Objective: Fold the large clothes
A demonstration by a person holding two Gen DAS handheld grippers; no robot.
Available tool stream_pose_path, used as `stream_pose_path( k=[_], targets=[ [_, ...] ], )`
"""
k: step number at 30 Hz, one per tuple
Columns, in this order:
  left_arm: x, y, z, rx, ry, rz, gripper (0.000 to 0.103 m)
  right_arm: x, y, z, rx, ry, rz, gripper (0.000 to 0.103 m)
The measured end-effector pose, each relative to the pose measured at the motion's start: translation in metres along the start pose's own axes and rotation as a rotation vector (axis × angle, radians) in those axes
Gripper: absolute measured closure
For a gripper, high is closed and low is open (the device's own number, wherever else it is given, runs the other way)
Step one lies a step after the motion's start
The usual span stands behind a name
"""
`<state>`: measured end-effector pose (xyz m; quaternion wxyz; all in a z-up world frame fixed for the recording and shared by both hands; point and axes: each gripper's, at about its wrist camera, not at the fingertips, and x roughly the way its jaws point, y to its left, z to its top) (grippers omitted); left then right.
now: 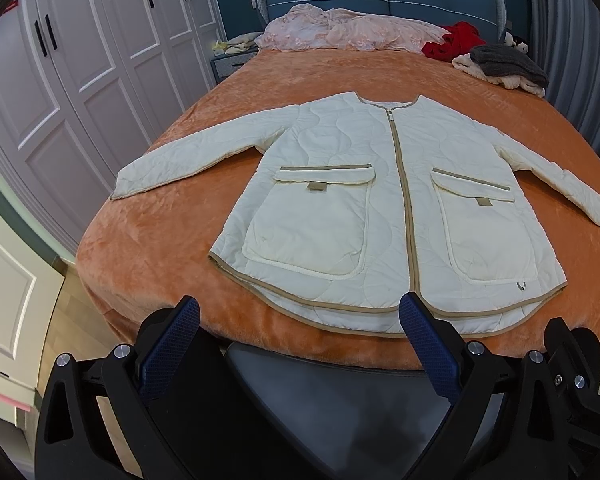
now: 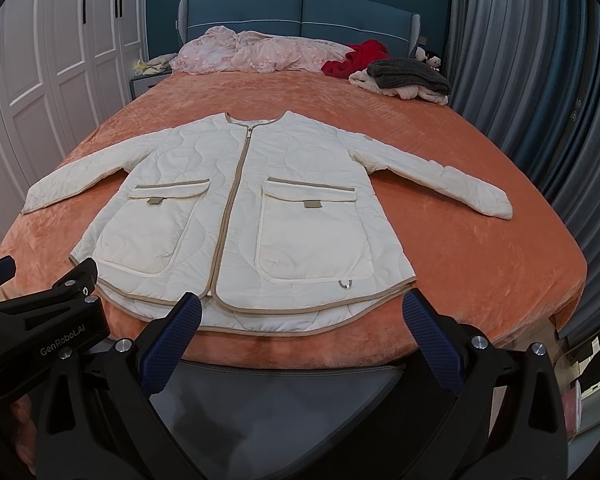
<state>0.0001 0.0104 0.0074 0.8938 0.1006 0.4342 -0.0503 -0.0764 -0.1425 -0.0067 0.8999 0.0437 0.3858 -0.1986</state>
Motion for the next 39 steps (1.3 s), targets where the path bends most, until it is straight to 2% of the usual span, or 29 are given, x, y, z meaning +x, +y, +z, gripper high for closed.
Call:
stream_pose_path(
  k=[23,29,33,39],
  targets=[
    [-0.001,0.005,-0.001,-0.002,0.004,-0.001,0.006,0.000,0.003,0.001,0.005,0.014,0.004,0.005],
    [0.012,0.003,-0.005,0.011,0.022,-0.017,0.006,0.020,-0.004,-0.005,0.015,0.049,0.044,0.005],
    [0.026,0.002,0.000,-0.007,0.029,-0.039,0.006,0.038,-0.030,-0.002,0.059,0.047,0.059,0.005],
    [0.057,0.012,0.018,-0.063,0.065,-0.048,0.006,0.091,-0.130,0.032,0.262,0.040,0.043,0.005]
  ],
)
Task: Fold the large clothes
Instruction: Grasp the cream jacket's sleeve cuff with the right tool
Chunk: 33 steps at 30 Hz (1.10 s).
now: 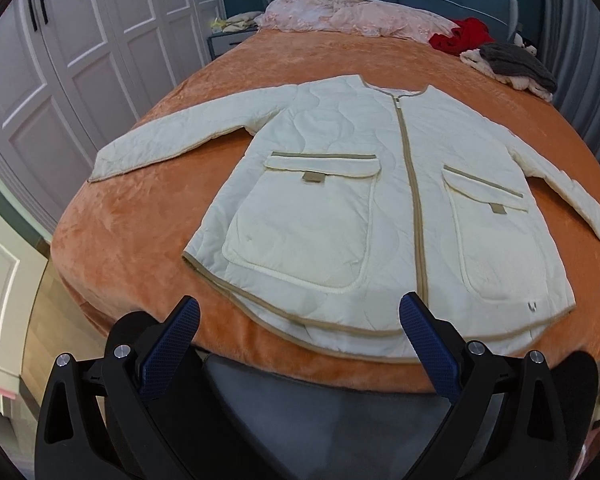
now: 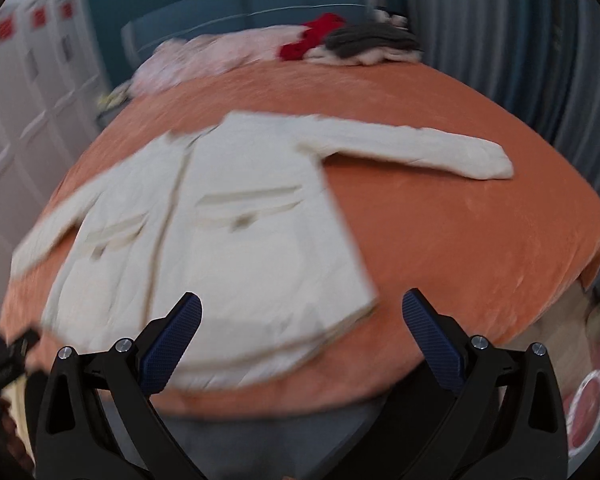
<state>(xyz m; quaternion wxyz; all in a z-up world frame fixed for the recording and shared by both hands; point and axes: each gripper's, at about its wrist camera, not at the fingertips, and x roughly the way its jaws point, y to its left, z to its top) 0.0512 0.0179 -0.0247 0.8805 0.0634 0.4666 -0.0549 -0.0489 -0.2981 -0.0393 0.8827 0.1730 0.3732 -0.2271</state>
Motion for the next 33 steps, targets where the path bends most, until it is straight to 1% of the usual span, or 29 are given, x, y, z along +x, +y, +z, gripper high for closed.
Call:
stream_pose_path(
  k=[2,3,4,6,7,10,12,13,14,17,19,21,22,23,25,26,27,28,30,31,33],
  targets=[
    [0.013,0.003,0.009,-0.017,0.017,-0.009,0.006,0.021,-0.040,0.028,0.074,-0.020,-0.001,0.005],
    [0.016,0.003,0.011,-0.024,0.018,-0.011,0.006,0.029,-0.053,0.037,0.099,-0.027,-0.004,0.005],
    [0.022,0.005,0.015,-0.040,0.024,-0.012,0.006,0.043,-0.077,0.052,0.143,-0.037,-0.007,0.005],
    [0.031,0.009,0.022,-0.069,0.033,0.002,0.006,0.065,-0.113,0.070,0.225,-0.044,-0.012,0.005],
    [0.037,0.012,0.025,-0.091,0.032,0.024,0.006,0.075,-0.128,0.077,0.263,-0.047,-0.009,0.005],
    [0.048,0.019,0.033,-0.145,0.006,0.081,0.006,0.114,-0.191,0.098,0.433,-0.060,-0.018,0.005],
    [0.057,0.022,0.039,-0.157,0.009,0.121,0.009,0.137,-0.220,0.106,0.501,-0.060,-0.038,0.005],
    [0.060,0.023,0.040,-0.161,0.012,0.126,0.011,0.149,-0.234,0.110,0.530,-0.062,-0.053,0.005],
    [0.065,0.024,0.043,-0.164,0.020,0.134,0.013,0.158,-0.245,0.112,0.550,-0.064,-0.062,0.005],
    [0.076,0.024,0.048,-0.168,0.052,0.145,0.013,0.186,-0.274,0.119,0.611,-0.065,-0.100,0.005],
    [0.083,0.021,0.051,-0.155,0.074,0.146,0.011,0.202,-0.288,0.122,0.636,-0.066,-0.117,0.005],
    [0.089,0.017,0.052,-0.135,0.079,0.164,0.010,0.216,-0.295,0.124,0.651,-0.056,-0.134,0.005],
    [0.092,0.014,0.052,-0.119,0.080,0.171,0.010,0.221,-0.297,0.124,0.658,-0.054,-0.136,0.007],
    [0.095,0.012,0.053,-0.105,0.081,0.173,0.010,0.227,-0.301,0.125,0.673,-0.052,-0.128,0.010],
    [0.101,0.008,0.054,-0.085,0.084,0.176,0.010,0.240,-0.309,0.128,0.709,-0.038,-0.109,0.040],
    [0.103,0.007,0.054,-0.080,0.087,0.176,0.010,0.244,-0.309,0.128,0.726,-0.033,-0.112,0.044],
    [0.104,0.006,0.054,-0.077,0.089,0.177,0.010,0.245,-0.311,0.130,0.737,-0.043,-0.113,0.055],
    [0.107,0.006,0.055,-0.076,0.091,0.179,0.010,0.246,-0.311,0.132,0.743,-0.048,-0.110,0.073],
    [0.110,0.007,0.056,-0.079,0.095,0.187,0.010,0.245,-0.310,0.142,0.755,-0.057,-0.089,0.085],
    [0.113,0.009,0.056,-0.082,0.100,0.190,0.010,0.241,-0.307,0.147,0.752,-0.076,-0.078,0.089],
    [0.116,0.011,0.057,-0.091,0.103,0.194,0.010,0.227,-0.290,0.170,0.691,-0.132,-0.051,0.091]
  ],
)
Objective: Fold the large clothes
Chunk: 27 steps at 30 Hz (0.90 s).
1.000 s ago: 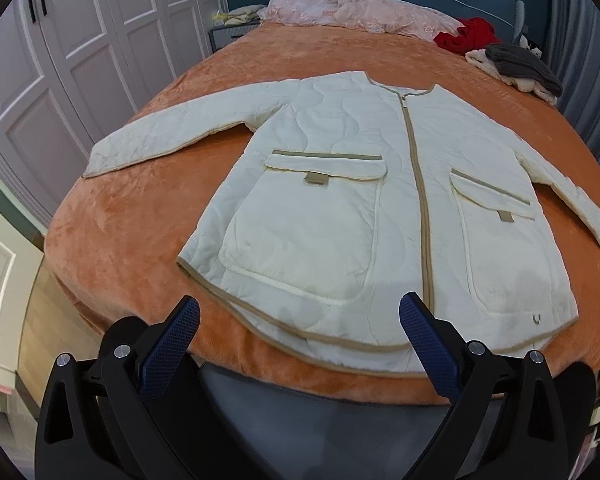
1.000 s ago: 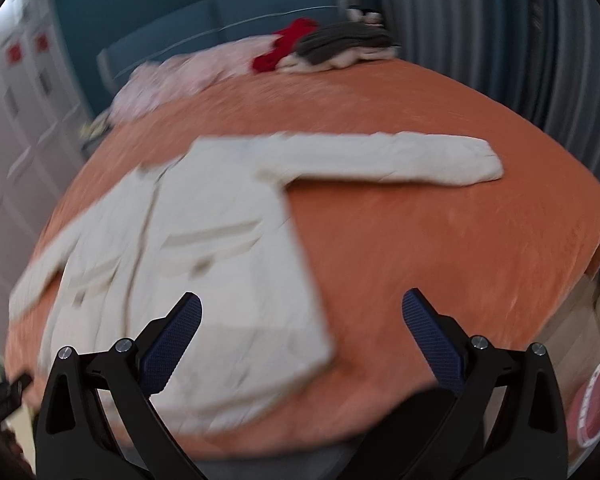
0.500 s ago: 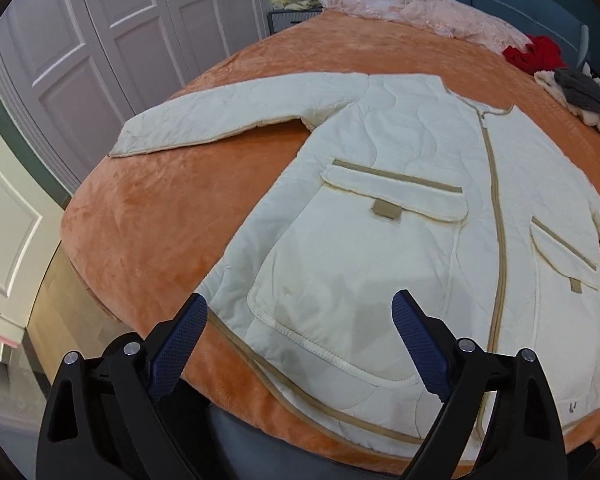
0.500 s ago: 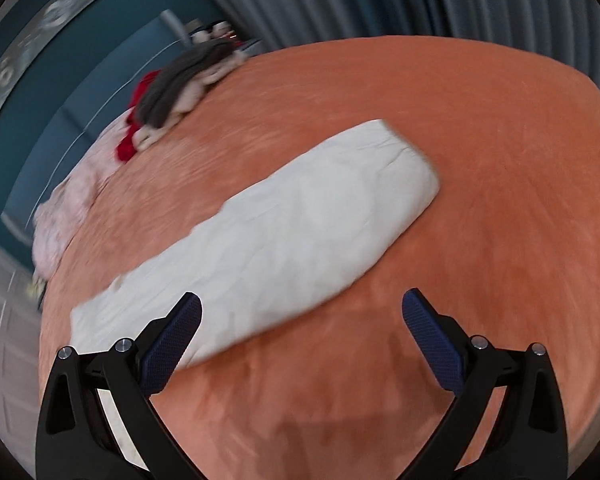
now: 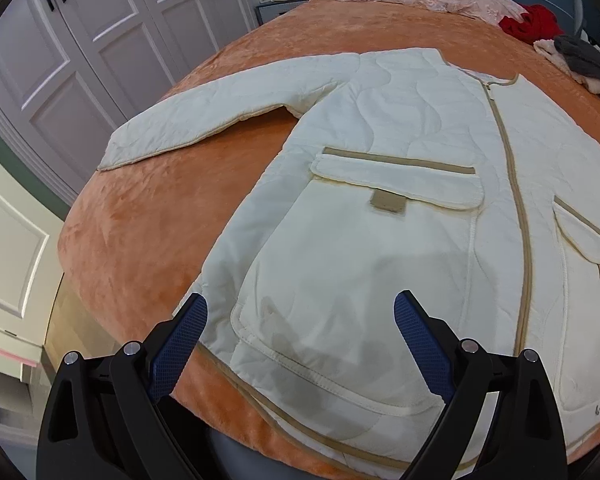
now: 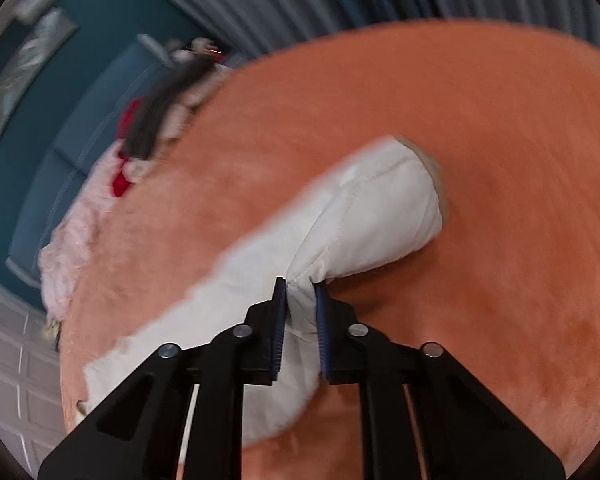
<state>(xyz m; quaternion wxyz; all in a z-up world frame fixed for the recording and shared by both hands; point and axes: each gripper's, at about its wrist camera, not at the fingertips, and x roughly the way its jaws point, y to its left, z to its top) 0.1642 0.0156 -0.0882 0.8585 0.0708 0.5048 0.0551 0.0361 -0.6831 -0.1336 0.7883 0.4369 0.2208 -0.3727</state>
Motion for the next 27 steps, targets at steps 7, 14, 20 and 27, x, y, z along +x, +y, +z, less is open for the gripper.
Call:
stream_pose_path(
  k=[7,14,20,27],
  targets=[
    [0.010,0.017,0.001,-0.051,0.008,0.012,0.010,-0.081,0.188,-0.023,-0.403,-0.123,0.294,0.094],
    [0.015,0.042,0.000,-0.111,0.010,0.002,0.010,-0.118,0.352,-0.164,-0.763,0.027,0.637,0.095],
    [0.020,0.067,0.007,-0.156,0.001,-0.016,0.010,-0.093,0.393,-0.298,-0.936,0.212,0.664,0.095],
    [0.026,0.090,0.013,-0.210,-0.007,-0.059,0.010,-0.060,0.358,-0.303,-1.161,0.006,0.280,0.041]
  ],
)
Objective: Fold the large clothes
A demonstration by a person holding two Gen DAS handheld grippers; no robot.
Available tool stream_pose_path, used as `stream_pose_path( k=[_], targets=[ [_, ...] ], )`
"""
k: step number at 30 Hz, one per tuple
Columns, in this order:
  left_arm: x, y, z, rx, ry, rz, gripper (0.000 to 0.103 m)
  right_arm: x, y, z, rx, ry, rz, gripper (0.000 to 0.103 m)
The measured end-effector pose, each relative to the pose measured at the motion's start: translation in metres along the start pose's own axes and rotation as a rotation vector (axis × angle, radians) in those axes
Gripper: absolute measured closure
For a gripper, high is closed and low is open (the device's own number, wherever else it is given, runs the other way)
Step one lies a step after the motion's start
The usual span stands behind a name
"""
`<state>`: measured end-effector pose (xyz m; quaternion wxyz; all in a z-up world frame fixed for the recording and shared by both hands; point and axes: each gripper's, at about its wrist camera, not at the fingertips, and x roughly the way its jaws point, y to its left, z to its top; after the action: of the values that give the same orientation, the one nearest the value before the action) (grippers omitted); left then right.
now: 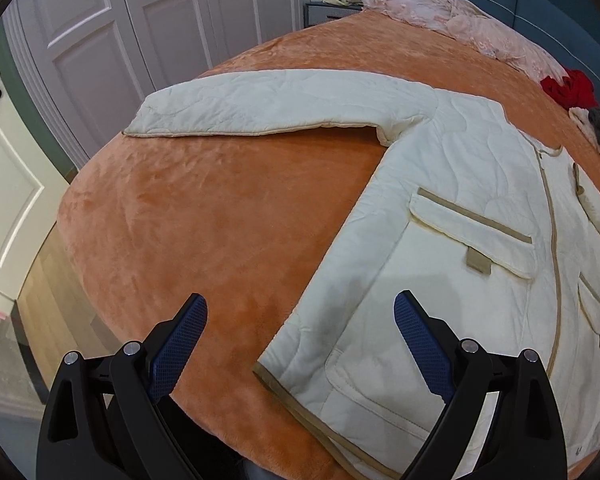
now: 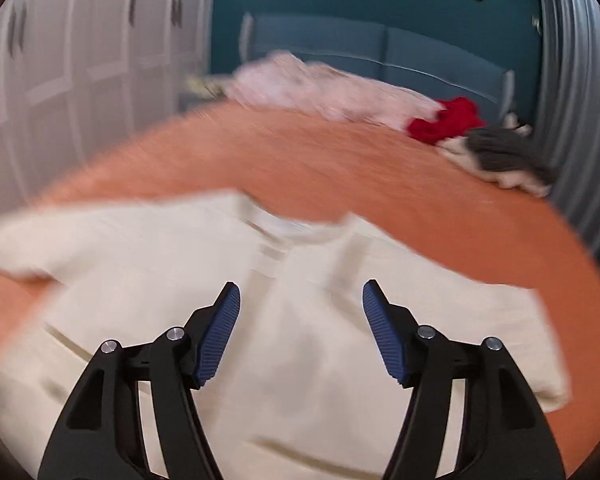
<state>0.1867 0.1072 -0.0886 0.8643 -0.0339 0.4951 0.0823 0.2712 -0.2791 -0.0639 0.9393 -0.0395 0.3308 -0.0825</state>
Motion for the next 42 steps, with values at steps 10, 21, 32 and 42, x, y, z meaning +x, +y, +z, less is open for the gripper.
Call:
stream_pose_path(
  k=[10,21,32,42],
  targets=[
    [0.015,-0.023,-0.009,0.003,0.046,-0.056,0.010,0.093,-0.053,-0.019,-0.035,0.248,-0.012,0.042],
    [0.021,-0.018,0.003,-0.002,0.030,-0.044,0.010,0.053,-0.052,0.026,0.234,0.076,0.178,0.097],
    [0.013,-0.011,0.019,-0.064,0.015,-0.110,0.010,0.042,0.134,-0.012,0.063,0.194,0.573,0.091],
    [0.042,-0.065,0.079,-0.199,0.043,-0.422,0.010,-0.007,0.045,-0.054,0.274,0.107,0.435,0.046]
  ],
)
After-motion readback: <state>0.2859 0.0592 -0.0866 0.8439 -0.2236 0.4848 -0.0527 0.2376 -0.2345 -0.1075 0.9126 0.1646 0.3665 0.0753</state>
